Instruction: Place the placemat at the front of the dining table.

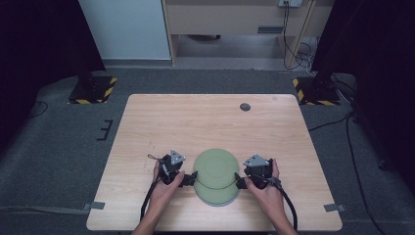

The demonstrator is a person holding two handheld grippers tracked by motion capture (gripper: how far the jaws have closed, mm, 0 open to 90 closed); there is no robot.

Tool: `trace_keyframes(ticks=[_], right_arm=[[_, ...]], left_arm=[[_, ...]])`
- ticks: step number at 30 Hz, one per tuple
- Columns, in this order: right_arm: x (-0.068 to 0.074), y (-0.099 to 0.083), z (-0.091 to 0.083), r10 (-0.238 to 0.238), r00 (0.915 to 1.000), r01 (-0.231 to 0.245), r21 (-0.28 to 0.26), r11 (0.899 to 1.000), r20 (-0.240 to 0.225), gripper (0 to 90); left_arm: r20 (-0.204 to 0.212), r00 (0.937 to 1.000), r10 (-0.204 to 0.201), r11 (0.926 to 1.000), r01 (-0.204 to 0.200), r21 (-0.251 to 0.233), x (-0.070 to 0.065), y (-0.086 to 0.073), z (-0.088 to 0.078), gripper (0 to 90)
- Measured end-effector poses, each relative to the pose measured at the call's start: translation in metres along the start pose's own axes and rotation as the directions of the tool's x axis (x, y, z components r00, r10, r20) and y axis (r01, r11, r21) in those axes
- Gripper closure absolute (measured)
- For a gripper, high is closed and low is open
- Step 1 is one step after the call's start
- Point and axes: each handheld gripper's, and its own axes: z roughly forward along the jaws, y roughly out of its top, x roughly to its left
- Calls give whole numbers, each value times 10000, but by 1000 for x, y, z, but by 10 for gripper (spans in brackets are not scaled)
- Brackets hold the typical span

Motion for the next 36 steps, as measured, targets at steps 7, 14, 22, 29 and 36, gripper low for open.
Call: trace_keyframes(ticks=[7, 14, 22, 29, 36], right_arm=[[-1, 0, 2, 92, 10000, -92, -46, 9999, 8, 6], [-3, 0, 3, 149, 9999, -149, -59, 9999, -26, 6], [-3, 0, 3, 167, 9999, -167, -72, 9998, 0, 10], [-3, 1, 4, 285, 9996, -285, -59, 9996, 10, 7], [-3, 1, 4, 331, 9994, -331, -65, 9994, 53, 9]], left_arm=[[-24, 10000, -59, 10000, 59, -23, 2, 1, 2, 0], [-68, 9999, -122, 9999, 121, -60, 2, 1, 3, 0], [-98, 9999, -133, 9999, 132, -64, 1, 1, 3, 1], [-136, 9998, -163, 9998, 162, -65, 1, 2, 3, 0], [-182, 9997, -157, 9999, 156, -72, 0, 2, 3, 1]])
